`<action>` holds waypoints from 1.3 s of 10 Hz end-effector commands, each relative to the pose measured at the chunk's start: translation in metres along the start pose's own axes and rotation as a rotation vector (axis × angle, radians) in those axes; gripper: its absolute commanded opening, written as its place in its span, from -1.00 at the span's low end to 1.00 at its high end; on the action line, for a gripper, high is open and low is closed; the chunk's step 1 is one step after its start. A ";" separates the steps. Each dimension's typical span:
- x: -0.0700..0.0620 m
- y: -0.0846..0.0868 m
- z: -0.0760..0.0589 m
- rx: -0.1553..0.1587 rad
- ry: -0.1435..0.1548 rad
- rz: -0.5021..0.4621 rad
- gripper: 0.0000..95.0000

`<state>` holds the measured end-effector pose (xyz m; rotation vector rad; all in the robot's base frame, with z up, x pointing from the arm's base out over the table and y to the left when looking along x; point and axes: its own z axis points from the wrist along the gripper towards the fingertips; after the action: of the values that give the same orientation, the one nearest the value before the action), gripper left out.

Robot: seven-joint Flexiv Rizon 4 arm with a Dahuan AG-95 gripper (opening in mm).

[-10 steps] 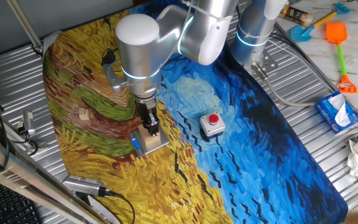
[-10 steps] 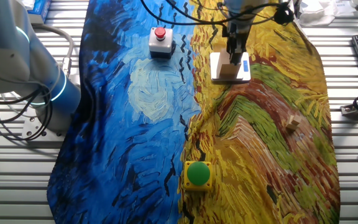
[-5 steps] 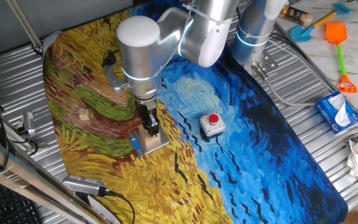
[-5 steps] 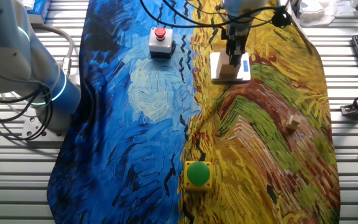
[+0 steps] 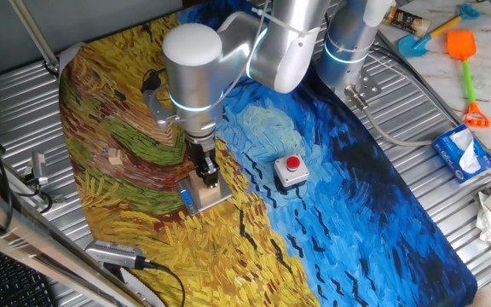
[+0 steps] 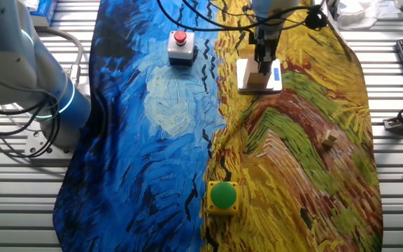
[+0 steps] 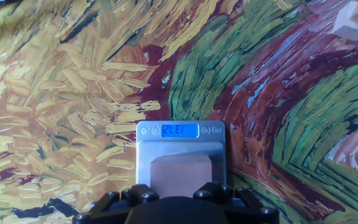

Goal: Remove the object from the scale

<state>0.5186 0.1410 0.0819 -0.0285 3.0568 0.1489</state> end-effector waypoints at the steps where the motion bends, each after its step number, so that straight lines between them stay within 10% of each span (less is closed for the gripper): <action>1: 0.001 -0.002 -0.002 0.000 0.002 -0.010 0.20; 12: 0.002 -0.001 0.008 -0.014 -0.011 -0.018 0.20; 13: 0.002 -0.001 0.008 -0.010 -0.010 -0.014 -0.20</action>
<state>0.5176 0.1410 0.0726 -0.0458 3.0456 0.1637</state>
